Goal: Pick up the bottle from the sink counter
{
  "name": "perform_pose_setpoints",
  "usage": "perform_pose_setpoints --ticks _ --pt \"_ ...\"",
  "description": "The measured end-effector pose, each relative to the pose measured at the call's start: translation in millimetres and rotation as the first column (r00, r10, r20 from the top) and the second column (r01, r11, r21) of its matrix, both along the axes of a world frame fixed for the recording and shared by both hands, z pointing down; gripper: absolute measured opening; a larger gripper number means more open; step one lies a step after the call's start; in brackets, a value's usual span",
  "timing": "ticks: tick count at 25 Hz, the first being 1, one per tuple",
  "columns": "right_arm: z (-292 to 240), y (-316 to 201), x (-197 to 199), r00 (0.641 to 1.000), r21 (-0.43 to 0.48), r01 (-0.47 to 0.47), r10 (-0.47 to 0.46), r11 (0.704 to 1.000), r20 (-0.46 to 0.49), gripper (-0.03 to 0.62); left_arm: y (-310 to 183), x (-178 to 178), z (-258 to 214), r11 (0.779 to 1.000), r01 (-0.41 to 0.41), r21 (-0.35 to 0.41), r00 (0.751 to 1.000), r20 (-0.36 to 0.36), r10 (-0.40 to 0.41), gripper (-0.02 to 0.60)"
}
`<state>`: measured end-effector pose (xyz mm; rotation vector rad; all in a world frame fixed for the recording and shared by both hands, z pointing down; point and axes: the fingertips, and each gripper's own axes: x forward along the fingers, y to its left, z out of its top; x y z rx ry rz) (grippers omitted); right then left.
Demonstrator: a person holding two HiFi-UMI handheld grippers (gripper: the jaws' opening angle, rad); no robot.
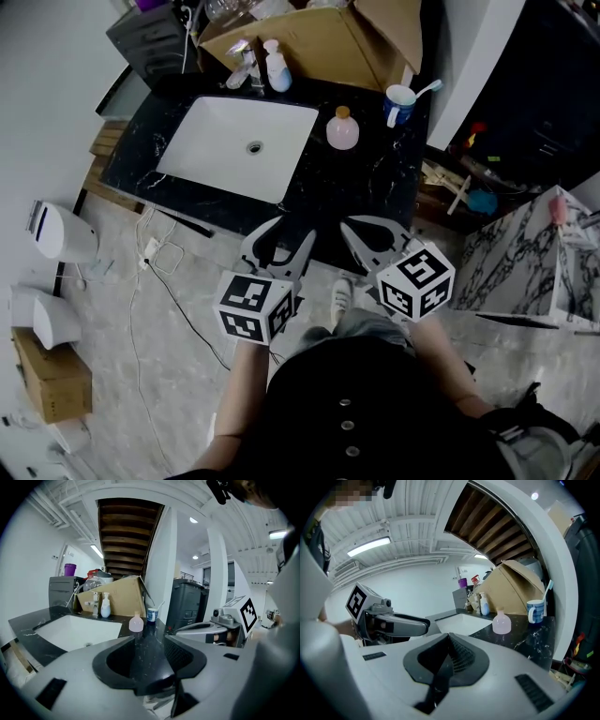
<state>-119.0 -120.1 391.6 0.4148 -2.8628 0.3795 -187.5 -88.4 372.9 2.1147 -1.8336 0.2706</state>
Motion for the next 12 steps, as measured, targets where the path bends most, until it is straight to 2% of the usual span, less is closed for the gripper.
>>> perform_pose_setpoints --ticks 12 --pt "-1.7 -71.9 -15.1 1.0 0.001 -0.028 0.028 1.0 0.001 0.003 -87.8 -7.0 -3.0 0.997 -0.075 -0.007 0.997 0.011 0.075 0.193"
